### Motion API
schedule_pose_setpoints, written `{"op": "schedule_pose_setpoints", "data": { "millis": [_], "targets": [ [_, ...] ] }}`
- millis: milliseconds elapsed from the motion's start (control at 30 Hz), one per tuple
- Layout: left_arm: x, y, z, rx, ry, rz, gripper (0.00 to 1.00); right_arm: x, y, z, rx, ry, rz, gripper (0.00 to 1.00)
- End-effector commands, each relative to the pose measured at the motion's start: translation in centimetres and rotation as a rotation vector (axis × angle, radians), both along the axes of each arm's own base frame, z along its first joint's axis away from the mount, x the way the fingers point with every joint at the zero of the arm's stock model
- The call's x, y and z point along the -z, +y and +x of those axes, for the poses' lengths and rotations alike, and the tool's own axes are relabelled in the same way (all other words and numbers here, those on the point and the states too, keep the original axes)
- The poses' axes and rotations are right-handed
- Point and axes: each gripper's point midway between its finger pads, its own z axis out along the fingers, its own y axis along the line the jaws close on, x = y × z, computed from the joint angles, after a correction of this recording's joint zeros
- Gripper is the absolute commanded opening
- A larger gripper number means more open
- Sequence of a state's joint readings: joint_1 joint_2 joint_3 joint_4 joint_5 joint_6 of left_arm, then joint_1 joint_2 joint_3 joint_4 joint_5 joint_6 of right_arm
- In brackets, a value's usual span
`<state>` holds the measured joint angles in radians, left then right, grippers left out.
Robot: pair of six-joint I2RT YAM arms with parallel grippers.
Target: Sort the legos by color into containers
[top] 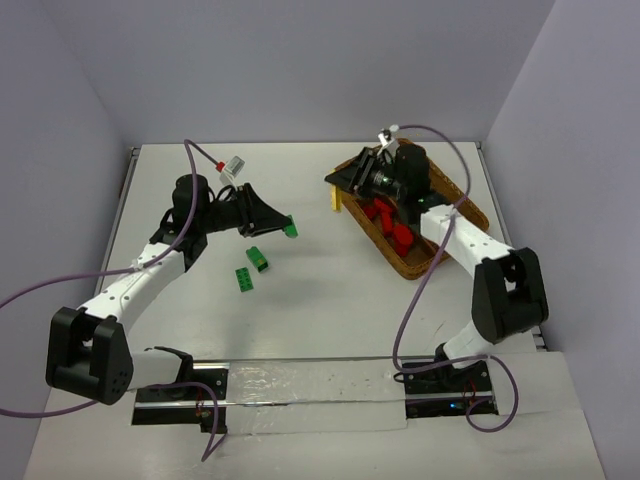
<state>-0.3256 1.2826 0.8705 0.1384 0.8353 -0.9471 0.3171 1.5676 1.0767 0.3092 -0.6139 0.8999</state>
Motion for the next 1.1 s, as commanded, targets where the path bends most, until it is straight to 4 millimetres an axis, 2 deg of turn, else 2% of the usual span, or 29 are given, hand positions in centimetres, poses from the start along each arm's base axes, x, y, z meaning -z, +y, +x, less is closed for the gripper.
{"op": "schedule_pose_setpoints", "data": {
  "millis": [0,33,133,200,267,333,400,467,567,800,867,900,967,1067],
  "targets": [
    [-1.2,0.9,1.2,-0.062,-0.075,0.085,0.0,-0.2,-9.9,2.3,0.356,-0.109,-0.557,0.0],
    [-0.7,1.2,1.6,-0.08,-0.069,0.122,0.0,0.0,-13.0,2.5,0.454,-0.099,-0.669,0.0],
    [0.0,1.5,2.5,-0.1,-0.069,0.183,0.0,1.1,-19.1,2.9,0.643,-0.024,-0.794,0.0],
    [0.1,1.6,3.0,-0.114,-0.069,0.201,0.0,1.9,-21.8,3.0,0.731,0.003,-0.837,0.0],
    [0.3,1.7,3.2,-0.123,-0.064,0.211,0.0,2.5,-23.3,3.0,0.778,0.018,-0.873,0.0],
    [0.5,1.9,3.5,-0.145,-0.055,0.226,0.0,3.2,-26.6,3.1,0.886,0.046,-0.947,0.0],
    [0.7,2.0,3.5,-0.152,-0.05,0.232,0.0,4.0,-29.0,3.2,0.941,0.075,-0.987,0.0],
    [0.9,2.1,3.5,-0.151,-0.044,0.236,0.0,3.8,-30.5,3.8,0.966,0.079,-1.007,0.0],
    [1.2,2.1,3.5,-0.155,-0.037,0.245,0.0,3.9,-32.7,4.8,0.958,0.06,-1.146,0.0],
    [2.1,1.7,3.9,-0.148,0.0,0.231,0.0,6.7,-34.4,7.4,0.789,-0.062,-1.48,0.0],
    [2.2,1.6,4.1,-0.148,0.005,0.224,0.0,7.5,-34.3,7.7,0.744,-0.065,-1.514,0.0],
    [2.2,1.5,4.1,-0.15,0.013,0.216,0.0,8.6,-34.8,8.0,0.71,-0.041,-1.575,0.0],
    [2.1,1.5,4.1,-0.153,0.01,0.206,0.0,9.4,-35.9,8.0,0.72,-0.009,-1.655,0.0],
    [2.0,1.4,4.2,-0.158,0.005,0.195,0.0,10.5,-36.4,8.3,0.695,-0.007,-1.717,0.0]
  ]
}}
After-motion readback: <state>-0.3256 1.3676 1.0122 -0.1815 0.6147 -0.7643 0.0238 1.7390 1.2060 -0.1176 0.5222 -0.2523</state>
